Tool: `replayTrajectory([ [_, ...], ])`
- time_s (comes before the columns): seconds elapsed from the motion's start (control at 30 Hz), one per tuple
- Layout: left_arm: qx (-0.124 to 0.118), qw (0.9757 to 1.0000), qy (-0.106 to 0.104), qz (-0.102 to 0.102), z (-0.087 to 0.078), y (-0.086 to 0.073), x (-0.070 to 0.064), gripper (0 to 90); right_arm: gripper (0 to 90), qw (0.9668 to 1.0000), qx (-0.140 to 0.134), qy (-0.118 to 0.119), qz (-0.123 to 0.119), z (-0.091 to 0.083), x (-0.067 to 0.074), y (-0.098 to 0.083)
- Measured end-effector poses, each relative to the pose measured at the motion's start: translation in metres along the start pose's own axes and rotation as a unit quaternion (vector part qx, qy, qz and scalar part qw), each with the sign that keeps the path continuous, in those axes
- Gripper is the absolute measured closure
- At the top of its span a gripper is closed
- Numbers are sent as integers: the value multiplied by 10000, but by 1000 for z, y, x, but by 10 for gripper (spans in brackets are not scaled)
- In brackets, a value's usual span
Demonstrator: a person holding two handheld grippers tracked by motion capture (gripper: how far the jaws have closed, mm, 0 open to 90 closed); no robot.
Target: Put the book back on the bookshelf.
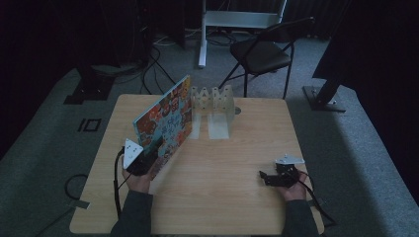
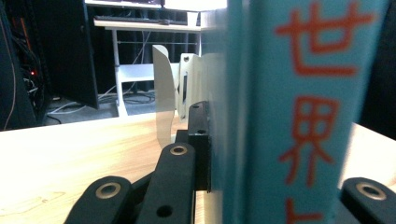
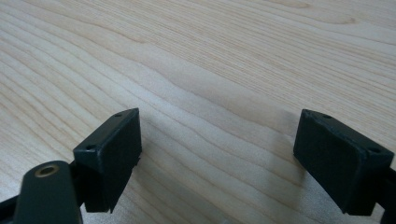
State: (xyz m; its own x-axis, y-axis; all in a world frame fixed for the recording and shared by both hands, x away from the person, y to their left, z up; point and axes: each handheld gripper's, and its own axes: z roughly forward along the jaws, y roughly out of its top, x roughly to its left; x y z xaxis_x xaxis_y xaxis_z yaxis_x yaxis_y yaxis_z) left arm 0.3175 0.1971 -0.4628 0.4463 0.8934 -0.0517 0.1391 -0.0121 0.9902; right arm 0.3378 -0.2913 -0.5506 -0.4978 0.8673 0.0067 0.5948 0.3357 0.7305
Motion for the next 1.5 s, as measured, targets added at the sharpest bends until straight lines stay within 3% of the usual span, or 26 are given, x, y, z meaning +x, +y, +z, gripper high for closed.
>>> replayTrajectory([
  [0.4, 16, 9999, 113, 42, 8, 0, 0, 810, 149, 10000, 1, 0, -1, 0, 0, 0],
  [0.9, 46, 9997, 221, -87, 16, -1, 5, 810, 149, 10000, -3, -2, -2, 0, 0, 0],
  [1.5, 27, 9994, 330, 30, 35, 5, -2, 810, 150, 10000, -3, -3, -7, 0, 0, 0],
])
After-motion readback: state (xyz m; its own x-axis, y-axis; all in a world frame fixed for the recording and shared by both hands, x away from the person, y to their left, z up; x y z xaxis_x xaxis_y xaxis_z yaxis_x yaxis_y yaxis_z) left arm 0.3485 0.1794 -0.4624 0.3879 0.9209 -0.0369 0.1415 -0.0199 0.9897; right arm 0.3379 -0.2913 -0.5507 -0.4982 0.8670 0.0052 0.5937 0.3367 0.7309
